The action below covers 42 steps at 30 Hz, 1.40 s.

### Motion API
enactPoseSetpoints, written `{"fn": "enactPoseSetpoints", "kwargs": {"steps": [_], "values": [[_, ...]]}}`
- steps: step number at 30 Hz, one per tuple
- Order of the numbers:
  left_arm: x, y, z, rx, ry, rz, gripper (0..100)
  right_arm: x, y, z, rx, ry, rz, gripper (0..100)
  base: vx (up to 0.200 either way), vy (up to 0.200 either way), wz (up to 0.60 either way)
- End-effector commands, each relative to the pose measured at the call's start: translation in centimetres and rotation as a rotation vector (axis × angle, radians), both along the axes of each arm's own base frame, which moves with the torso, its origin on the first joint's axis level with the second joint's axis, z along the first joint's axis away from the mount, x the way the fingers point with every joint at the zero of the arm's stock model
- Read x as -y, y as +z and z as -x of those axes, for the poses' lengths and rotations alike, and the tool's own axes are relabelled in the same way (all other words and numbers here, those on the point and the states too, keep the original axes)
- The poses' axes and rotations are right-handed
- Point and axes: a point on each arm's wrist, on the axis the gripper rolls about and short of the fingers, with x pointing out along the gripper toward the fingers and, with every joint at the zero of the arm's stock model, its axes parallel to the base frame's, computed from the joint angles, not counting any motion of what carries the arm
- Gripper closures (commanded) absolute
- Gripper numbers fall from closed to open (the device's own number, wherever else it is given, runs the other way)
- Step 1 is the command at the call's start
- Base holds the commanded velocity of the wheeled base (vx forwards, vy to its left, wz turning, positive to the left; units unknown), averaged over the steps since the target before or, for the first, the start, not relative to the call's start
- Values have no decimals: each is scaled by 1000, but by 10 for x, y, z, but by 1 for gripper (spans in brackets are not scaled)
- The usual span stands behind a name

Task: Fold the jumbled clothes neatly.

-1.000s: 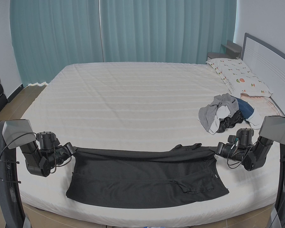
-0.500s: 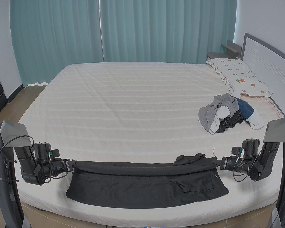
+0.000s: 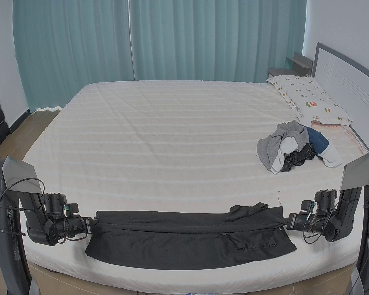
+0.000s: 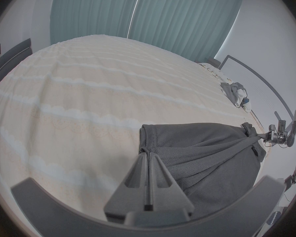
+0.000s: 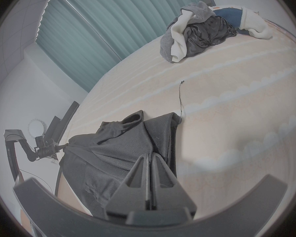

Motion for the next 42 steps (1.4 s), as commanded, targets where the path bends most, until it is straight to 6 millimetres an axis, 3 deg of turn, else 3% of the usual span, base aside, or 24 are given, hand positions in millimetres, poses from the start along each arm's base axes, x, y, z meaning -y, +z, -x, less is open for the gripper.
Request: {"fn": "enactPoseSetpoints", "kwargs": {"steps": [1, 7, 8, 10, 11, 22, 28, 32, 36, 38, 42], "values": [[0, -3, 3, -15, -1, 2, 100, 0, -3, 4, -20, -1, 0, 100, 0, 0, 0], [0, -2, 4, -14, -5, -2, 100, 0, -5, 5, -27, -2, 1, 100, 0, 0, 0], [0, -2, 4, -12, -7, -6, 0, 0, -5, 5, -29, -2, 1, 100, 0, 0, 0], [-1, -3, 5, -12, -11, -12, 0, 0, -5, 5, -27, -2, 1, 100, 0, 0, 0], [0, -2, 6, -10, -13, -15, 0, 1, -5, 5, -27, -5, 0, 0, 0, 0, 0], [-13, 20, 10, 55, -41, 53, 0, 7, 14, 3, 52, -69, -58, 0, 0, 0, 0], [-3, 23, 2, 41, 3, 130, 0, 6, 20, 0, 74, -127, -147, 0, 0, 0, 0], [13, 50, -12, 68, 117, 258, 0, 8, 19, -4, 66, -149, -175, 0, 0, 0, 0], [18, 71, -12, 90, 133, 309, 0, 6, 26, -10, 99, -152, -174, 0, 0, 0, 0], [24, 74, -13, 59, 126, 309, 0, 0, 55, -16, 177, -129, -174, 0, 0, 0, 0], [28, 70, 0, -29, 159, 298, 0, -8, 77, -2, 129, -124, -167, 0, 0, 0, 0]]}}
